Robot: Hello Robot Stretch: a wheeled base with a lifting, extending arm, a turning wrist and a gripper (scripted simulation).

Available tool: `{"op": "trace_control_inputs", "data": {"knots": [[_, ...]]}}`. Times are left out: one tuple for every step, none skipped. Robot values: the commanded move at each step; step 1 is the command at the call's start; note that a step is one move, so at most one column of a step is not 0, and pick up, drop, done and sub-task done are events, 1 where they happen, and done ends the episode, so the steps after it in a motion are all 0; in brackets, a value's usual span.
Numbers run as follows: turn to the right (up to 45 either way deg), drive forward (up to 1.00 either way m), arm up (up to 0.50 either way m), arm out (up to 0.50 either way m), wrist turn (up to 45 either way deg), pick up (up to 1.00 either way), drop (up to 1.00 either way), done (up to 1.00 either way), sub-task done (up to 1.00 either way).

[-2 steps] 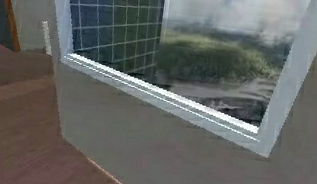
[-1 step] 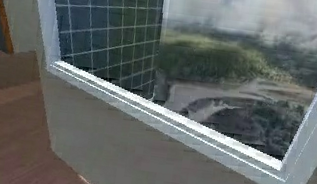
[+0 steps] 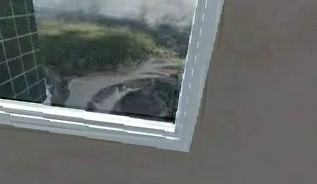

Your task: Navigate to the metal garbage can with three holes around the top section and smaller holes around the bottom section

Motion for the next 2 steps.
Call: {"op": "trace_control_inputs", "data": {"knots": [[0.0, 0.15, 0.0, 0.0, 0.0, 0.0, 0.0, 0.0, 0.0], [-45.0, 0.0, 0.0, 0.0, 0.0, 0.0, 0.0, 0.0, 0.0]]}}
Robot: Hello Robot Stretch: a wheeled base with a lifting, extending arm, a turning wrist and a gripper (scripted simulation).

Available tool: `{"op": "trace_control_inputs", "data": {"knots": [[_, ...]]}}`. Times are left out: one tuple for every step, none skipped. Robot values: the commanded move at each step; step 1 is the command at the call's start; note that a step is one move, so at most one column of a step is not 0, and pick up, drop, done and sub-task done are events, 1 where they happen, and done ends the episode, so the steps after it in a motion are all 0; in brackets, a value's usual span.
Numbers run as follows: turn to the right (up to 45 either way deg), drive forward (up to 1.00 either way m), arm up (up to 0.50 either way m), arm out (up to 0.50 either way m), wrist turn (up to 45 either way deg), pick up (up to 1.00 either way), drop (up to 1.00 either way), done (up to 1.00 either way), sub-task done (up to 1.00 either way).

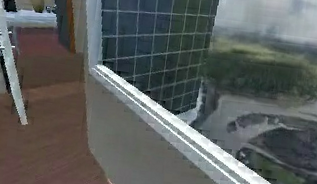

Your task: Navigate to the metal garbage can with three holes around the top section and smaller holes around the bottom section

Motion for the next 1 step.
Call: {"op": "trace_control_inputs", "data": {"knots": [[-33.0, 0.0, 0.0, 0.0, 0.0, 0.0, 0.0, 0.0, 0.0]]}}
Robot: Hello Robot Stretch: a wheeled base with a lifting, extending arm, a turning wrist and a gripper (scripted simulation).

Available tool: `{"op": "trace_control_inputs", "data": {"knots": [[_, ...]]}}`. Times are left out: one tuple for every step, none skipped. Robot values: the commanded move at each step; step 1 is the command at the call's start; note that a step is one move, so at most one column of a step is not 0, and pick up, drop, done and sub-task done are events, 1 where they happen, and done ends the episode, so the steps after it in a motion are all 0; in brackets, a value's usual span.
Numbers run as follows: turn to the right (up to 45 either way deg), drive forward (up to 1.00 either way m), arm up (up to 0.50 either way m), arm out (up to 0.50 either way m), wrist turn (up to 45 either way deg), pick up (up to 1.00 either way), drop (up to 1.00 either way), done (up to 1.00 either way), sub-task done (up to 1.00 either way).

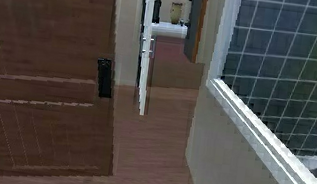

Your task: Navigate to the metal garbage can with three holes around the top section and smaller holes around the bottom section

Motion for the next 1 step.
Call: {"op": "trace_control_inputs", "data": {"knots": [[0.0, 0.15, 0.0, 0.0, 0.0, 0.0, 0.0, 0.0, 0.0]]}}
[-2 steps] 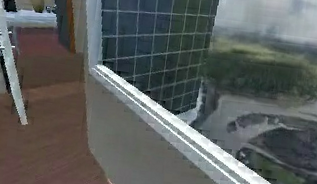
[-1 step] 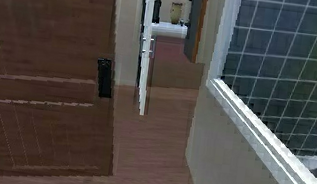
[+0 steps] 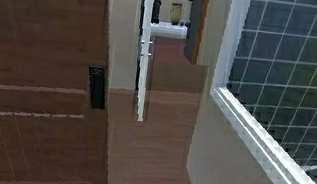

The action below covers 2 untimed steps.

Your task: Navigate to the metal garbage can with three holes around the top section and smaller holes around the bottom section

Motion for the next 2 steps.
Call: {"op": "trace_control_inputs", "data": {"knots": [[-45.0, 0.0, 0.0, 0.0, 0.0, 0.0, 0.0, 0.0, 0.0], [-12.0, 0.0, 0.0, 0.0, 0.0, 0.0, 0.0, 0.0, 0.0]]}}
